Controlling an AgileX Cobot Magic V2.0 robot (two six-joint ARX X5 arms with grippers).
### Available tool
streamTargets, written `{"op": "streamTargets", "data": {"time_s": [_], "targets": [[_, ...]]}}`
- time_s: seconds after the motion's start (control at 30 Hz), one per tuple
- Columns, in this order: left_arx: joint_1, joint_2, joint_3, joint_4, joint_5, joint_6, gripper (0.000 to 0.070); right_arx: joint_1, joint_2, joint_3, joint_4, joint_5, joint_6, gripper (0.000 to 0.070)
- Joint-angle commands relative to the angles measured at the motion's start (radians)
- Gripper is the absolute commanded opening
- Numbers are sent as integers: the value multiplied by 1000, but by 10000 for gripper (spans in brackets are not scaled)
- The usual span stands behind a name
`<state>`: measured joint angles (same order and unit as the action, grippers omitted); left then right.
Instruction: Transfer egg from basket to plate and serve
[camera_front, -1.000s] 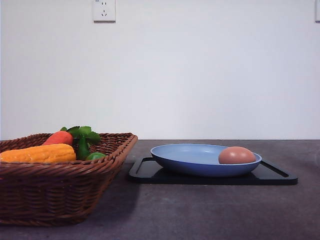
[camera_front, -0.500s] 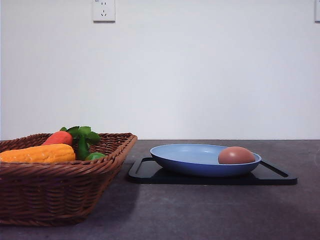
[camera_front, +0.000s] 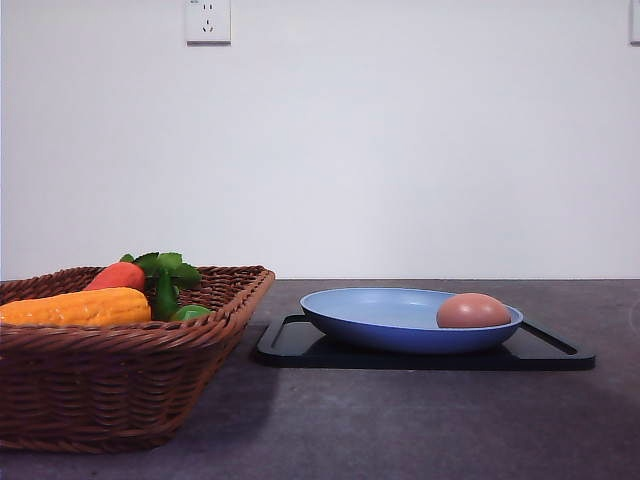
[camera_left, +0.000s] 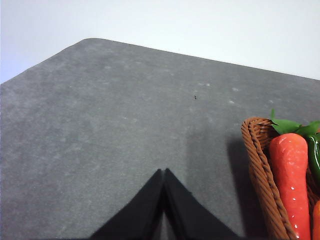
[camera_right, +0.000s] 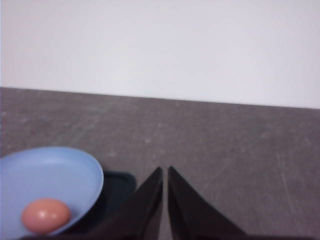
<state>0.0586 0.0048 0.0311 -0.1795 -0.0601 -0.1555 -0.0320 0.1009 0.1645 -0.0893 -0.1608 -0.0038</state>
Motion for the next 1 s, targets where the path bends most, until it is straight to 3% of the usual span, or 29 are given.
{"op": "streamTargets", "data": {"time_s": [0.0, 0.3, 0.47, 0.57, 0.97], "targets": [[2, -2, -28, -5, 0, 12, 0, -7, -17, -30, 6, -3, -14, 0], [2, -2, -28, -5, 0, 12, 0, -12, -81, -153, -4, -3, -8, 0], [2, -2, -28, -5, 0, 12, 0, -11, -84, -155, -75, -1, 2, 0], [2, -2, -28, -5, 0, 12, 0, -10, -84, -155, -76, 0, 37, 0], [2, -2, -28, -5, 0, 12, 0, -11, -84, -155, -69, 8, 38, 0]]}}
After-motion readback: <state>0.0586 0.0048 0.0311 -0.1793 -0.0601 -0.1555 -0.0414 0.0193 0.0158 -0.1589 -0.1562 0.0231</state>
